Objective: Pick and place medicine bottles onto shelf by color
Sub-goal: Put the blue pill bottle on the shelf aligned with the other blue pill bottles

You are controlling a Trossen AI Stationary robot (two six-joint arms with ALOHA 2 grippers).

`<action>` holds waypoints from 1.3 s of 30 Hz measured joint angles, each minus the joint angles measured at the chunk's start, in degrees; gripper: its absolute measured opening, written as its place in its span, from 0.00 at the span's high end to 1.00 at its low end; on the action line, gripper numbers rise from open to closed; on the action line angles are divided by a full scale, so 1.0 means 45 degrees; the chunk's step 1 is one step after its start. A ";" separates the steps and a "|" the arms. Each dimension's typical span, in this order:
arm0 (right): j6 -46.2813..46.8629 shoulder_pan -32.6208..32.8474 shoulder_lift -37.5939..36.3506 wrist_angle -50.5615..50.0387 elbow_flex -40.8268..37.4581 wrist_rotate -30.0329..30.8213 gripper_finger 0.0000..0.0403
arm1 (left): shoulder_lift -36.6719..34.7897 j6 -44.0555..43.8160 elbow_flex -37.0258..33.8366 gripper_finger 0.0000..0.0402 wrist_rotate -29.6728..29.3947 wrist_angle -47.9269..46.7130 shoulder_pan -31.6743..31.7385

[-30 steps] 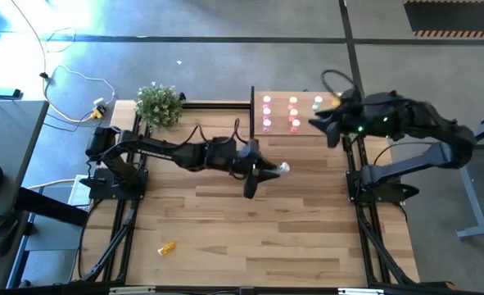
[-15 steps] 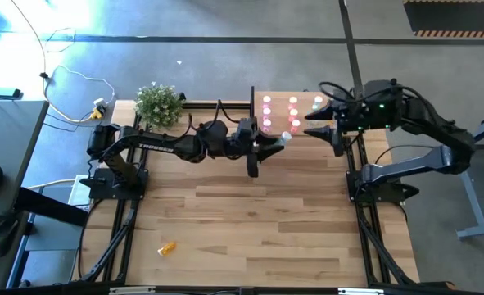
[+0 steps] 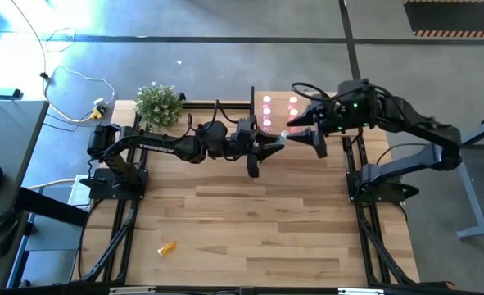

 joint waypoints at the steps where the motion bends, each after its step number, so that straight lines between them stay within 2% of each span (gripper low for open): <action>1: 0.0118 -0.0003 0.0053 0.0054 0.0000 -0.0104 0.48 | 0.0000 0.0000 0.0000 0.73 -0.0005 0.0041 0.0000; 14: 0.0863 0.0029 0.0361 0.0334 0.0000 -0.0515 0.49 | -0.0005 0.0000 0.0000 0.73 0.0039 0.0063 0.0000; 17: 0.1023 0.0029 0.0444 0.0192 0.0000 -0.0586 0.54 | -0.0005 0.0000 0.0000 0.73 0.0039 0.0058 0.0000; 23: 0.1102 0.0029 0.0511 0.0224 0.0000 -0.0655 0.70 | -0.0005 0.0000 0.0000 0.73 0.0041 0.0028 0.0000; 26: 0.1146 0.0029 0.0527 0.0159 0.0000 -0.0664 0.75 | -0.0005 0.0000 0.0000 0.73 0.0039 -0.0029 0.0000; 35: 0.1243 0.0029 0.0532 -0.0038 0.0000 -0.0693 0.73 | -0.0005 0.0000 0.0000 0.73 0.0029 -0.0189 0.0000; 39: 0.1434 -0.0011 0.0532 -0.0097 0.0000 -0.0504 0.74 | -0.0005 0.0000 0.0000 0.69 0.0005 -0.0211 0.0052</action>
